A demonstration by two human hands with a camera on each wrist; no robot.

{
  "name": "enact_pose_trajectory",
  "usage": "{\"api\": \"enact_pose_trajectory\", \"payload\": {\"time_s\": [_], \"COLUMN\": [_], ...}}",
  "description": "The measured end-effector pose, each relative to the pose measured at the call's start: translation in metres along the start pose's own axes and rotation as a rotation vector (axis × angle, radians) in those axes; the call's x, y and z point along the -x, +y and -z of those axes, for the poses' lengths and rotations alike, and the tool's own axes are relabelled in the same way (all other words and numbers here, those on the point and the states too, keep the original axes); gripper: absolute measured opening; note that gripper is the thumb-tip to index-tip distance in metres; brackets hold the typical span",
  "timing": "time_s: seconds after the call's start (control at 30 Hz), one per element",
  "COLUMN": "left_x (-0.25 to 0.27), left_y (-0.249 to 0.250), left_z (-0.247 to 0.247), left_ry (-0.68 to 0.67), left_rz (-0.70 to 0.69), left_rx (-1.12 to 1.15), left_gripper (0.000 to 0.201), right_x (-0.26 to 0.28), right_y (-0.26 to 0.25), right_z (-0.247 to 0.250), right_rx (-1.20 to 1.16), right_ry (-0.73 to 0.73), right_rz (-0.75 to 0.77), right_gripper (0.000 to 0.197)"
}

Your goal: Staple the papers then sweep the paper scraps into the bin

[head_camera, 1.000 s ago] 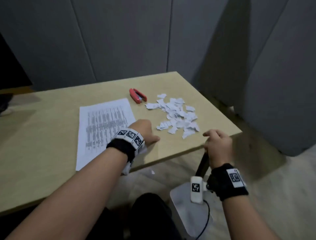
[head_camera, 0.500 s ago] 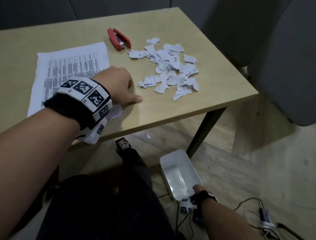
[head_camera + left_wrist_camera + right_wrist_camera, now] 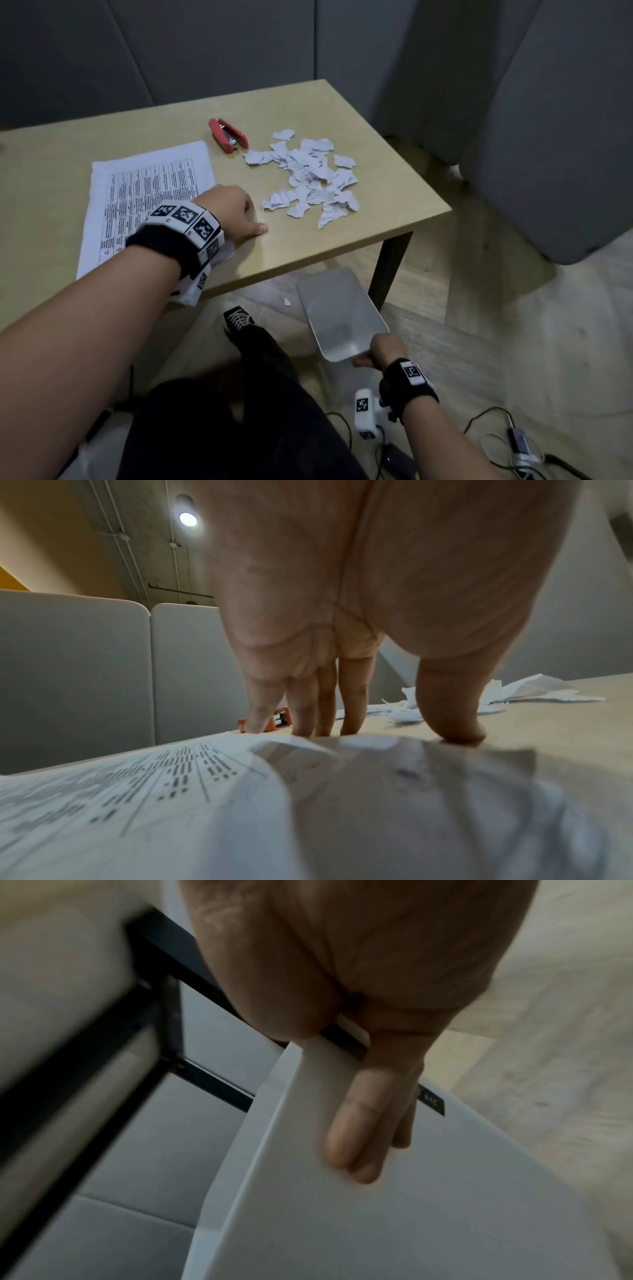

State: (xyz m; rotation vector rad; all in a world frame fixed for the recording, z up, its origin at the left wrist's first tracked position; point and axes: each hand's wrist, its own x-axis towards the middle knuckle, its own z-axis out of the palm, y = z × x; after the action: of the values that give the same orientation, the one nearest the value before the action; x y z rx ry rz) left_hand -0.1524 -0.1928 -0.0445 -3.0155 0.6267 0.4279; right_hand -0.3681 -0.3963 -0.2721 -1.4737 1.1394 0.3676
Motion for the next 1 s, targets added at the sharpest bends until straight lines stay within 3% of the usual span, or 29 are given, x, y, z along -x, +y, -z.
{"api": "enact_pose_trajectory", "payload": {"time_s": [0.03, 0.1, 0.27, 0.4, 0.47, 0.57, 0.77, 1.0], "left_x": [0.002, 0.008, 0.017, 0.024, 0.026, 0.02, 0.012, 0.049], "left_y": [0.001, 0.003, 0.018, 0.047, 0.067, 0.099, 0.127, 0.126], "left_z": [-0.001, 0.0, 0.005, 0.009, 0.009, 0.009, -0.002, -0.034], "left_ry": [-0.003, -0.001, 0.032, 0.09, 0.058, 0.002, -0.101, -0.083], "left_rz": [0.003, 0.01, 0.037, -0.148, -0.293, -0.408, -0.406, -0.517], "left_rx": [0.003, 0.002, 0.054, 0.205, 0.196, 0.177, 0.076, 0.089], "left_gripper": [0.064, 0.061, 0.054, 0.061, 0.062, 0.065, 0.045, 0.053], "right_x": [0.003, 0.012, 0.046, 0.073, 0.086, 0.098, 0.115, 0.119], "right_y": [-0.006, -0.018, -0.043, -0.049, -0.05, -0.05, -0.05, -0.051], "right_z": [0.002, 0.01, 0.029, 0.041, 0.044, 0.046, 0.046, 0.048], "right_rx": [-0.127, -0.277, -0.279, -0.306, -0.354, -0.408, -0.433, -0.376], "right_ry": [0.013, 0.032, 0.038, 0.048, 0.023, 0.003, -0.009, 0.029], "right_rz": [0.011, 0.001, 0.103, 0.159, 0.179, 0.209, 0.201, 0.207], "right_gripper": [0.033, 0.03, 0.013, 0.022, 0.018, 0.027, 0.033, 0.02]}}
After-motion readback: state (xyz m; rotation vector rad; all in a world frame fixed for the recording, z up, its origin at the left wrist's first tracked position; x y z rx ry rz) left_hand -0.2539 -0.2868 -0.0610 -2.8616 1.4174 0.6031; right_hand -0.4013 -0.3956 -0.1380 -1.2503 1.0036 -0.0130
